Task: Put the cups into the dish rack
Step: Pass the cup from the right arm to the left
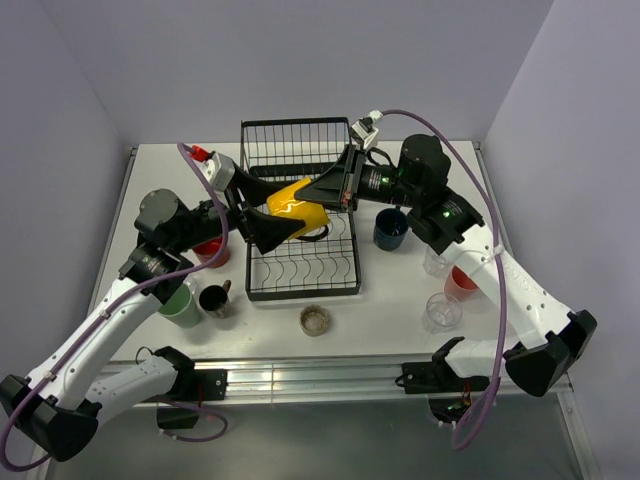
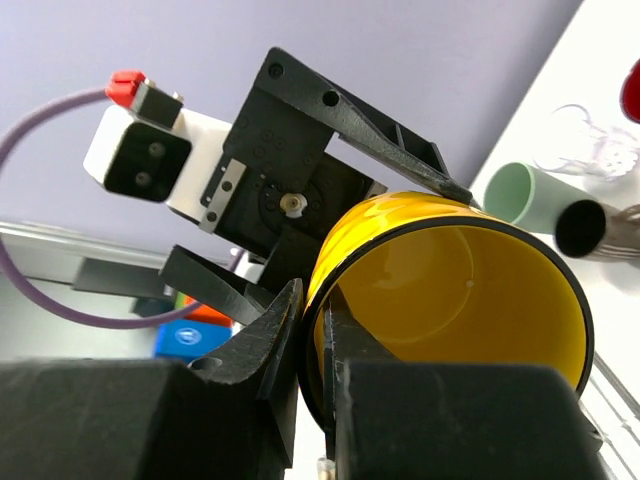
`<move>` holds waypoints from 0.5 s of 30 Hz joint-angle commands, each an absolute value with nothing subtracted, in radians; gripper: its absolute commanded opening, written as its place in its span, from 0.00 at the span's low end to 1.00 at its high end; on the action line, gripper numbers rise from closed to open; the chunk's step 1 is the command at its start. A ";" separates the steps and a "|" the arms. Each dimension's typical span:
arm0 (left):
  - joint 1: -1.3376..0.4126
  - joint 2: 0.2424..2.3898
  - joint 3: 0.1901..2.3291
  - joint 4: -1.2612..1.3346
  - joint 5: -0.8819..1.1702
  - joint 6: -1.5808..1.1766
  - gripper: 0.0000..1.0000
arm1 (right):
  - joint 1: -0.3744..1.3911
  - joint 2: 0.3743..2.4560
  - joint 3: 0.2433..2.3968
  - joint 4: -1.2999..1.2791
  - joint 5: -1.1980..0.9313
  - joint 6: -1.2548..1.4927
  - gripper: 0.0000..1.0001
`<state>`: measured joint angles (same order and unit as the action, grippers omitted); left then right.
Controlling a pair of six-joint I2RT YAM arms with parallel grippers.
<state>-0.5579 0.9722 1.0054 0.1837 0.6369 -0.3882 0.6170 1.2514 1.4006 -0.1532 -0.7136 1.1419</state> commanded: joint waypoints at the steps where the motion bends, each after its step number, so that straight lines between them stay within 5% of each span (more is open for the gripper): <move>1: -0.563 0.974 0.994 0.192 0.600 -0.347 0.99 | 0.617 1.213 1.398 0.127 -0.810 1.279 0.00; 15: -0.563 0.997 0.992 0.192 0.598 -0.397 0.99 | 0.583 1.129 1.267 0.419 -0.802 1.381 0.00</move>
